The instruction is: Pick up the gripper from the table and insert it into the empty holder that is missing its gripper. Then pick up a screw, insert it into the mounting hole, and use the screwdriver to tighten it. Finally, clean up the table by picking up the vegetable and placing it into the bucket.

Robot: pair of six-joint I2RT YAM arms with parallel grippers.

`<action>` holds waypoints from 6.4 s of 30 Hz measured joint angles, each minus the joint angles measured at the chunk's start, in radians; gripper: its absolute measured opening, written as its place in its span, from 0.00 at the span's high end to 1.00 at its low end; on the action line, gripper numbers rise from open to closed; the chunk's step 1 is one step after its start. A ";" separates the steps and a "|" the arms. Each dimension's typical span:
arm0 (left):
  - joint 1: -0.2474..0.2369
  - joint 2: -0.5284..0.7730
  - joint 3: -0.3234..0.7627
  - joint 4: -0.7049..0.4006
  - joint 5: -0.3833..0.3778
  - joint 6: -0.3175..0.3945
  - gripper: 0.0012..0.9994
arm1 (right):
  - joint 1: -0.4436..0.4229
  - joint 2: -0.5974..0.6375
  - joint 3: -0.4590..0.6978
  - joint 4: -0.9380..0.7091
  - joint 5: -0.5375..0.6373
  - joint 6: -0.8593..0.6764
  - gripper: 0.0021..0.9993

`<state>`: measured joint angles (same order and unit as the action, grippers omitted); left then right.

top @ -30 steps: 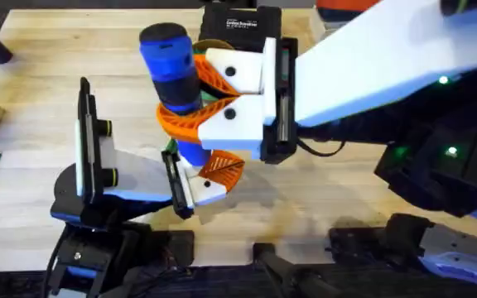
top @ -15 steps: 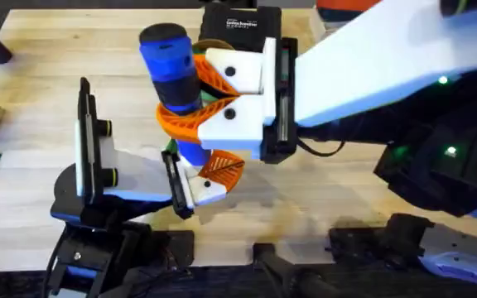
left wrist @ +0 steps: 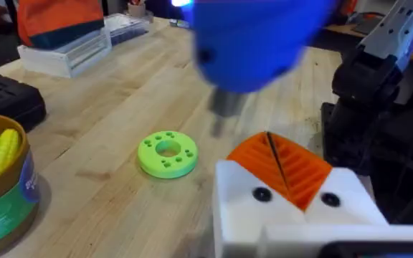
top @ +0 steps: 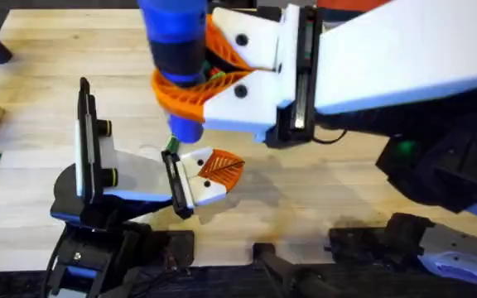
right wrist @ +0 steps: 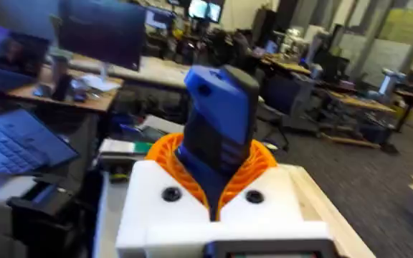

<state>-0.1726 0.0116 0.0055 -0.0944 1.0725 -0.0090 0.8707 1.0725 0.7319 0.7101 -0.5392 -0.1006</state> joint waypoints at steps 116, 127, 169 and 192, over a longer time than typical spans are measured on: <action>0.000 1.407 0.870 -0.784 -1.104 -0.134 0.01 | -0.437 0.099 0.326 -1.540 0.261 0.094 0.01; -0.003 1.515 0.876 -0.751 -1.096 -0.157 0.97 | -0.437 0.099 0.326 -1.539 0.261 0.094 0.01; -0.005 1.693 1.386 -0.634 -0.761 -0.275 0.02 | -0.437 0.099 0.326 -1.496 0.261 0.094 0.01; -0.005 1.314 1.516 -1.231 -0.724 -0.095 0.01 | -0.508 -0.026 0.326 -1.628 0.261 0.184 0.01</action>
<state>-0.1772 1.3257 1.5215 -1.3254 0.3481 -0.1037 0.3622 1.0463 1.0576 -0.9176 -0.2783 0.0832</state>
